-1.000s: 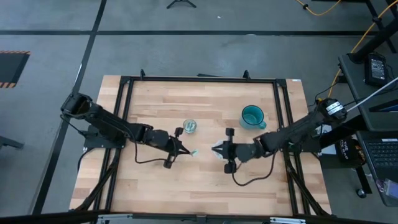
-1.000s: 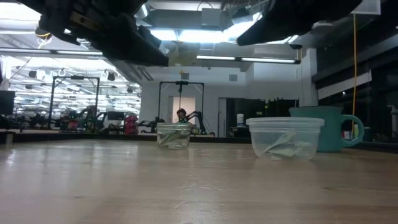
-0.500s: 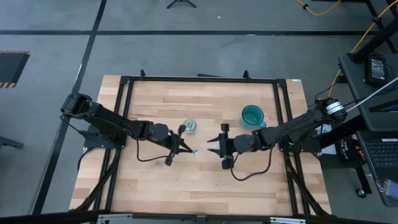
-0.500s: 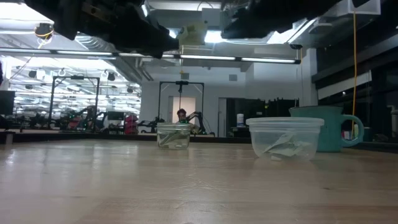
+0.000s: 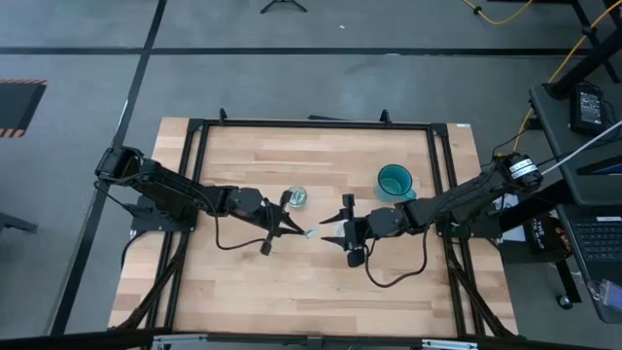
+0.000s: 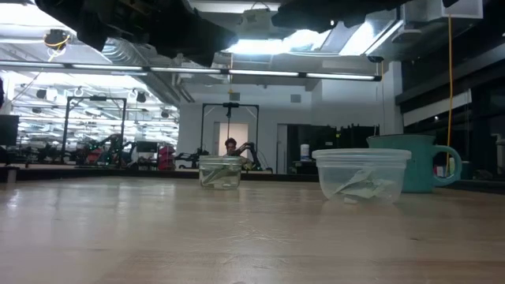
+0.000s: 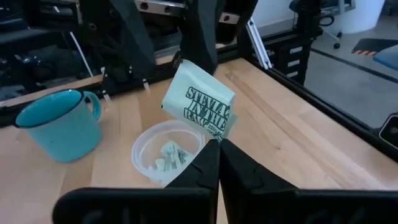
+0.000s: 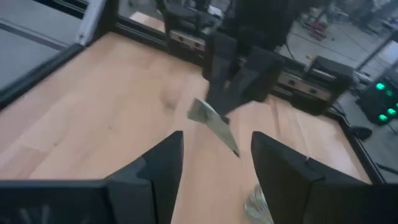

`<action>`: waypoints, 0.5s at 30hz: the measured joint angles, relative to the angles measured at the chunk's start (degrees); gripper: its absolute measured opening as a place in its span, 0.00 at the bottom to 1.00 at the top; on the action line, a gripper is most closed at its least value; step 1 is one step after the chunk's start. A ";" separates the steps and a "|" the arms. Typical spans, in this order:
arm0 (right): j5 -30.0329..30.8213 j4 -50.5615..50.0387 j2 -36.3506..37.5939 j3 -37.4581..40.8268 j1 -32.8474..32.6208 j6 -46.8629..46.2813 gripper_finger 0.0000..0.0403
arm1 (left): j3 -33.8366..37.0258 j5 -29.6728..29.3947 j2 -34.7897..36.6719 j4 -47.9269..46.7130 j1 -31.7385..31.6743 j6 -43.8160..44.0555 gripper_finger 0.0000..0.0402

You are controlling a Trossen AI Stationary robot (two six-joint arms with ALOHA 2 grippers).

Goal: Pick and place Stevia / Truvia into bins
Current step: Put the stevia packet into the transparent container

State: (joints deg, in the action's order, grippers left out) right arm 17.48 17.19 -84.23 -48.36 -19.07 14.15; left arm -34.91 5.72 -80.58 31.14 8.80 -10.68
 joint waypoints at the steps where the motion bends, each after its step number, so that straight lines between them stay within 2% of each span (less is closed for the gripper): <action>1: -0.73 0.41 0.00 0.00 0.11 0.10 0.48 | -0.34 0.00 0.00 -0.14 0.02 0.02 0.00; 15: -2.63 2.97 0.00 0.00 0.81 2.94 0.46 | -3.68 1.53 0.00 -2.21 0.04 -0.56 0.00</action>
State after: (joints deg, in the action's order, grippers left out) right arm 14.85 20.16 -84.23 -48.36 -18.26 17.10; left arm -38.59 7.25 -80.58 28.94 8.84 -11.24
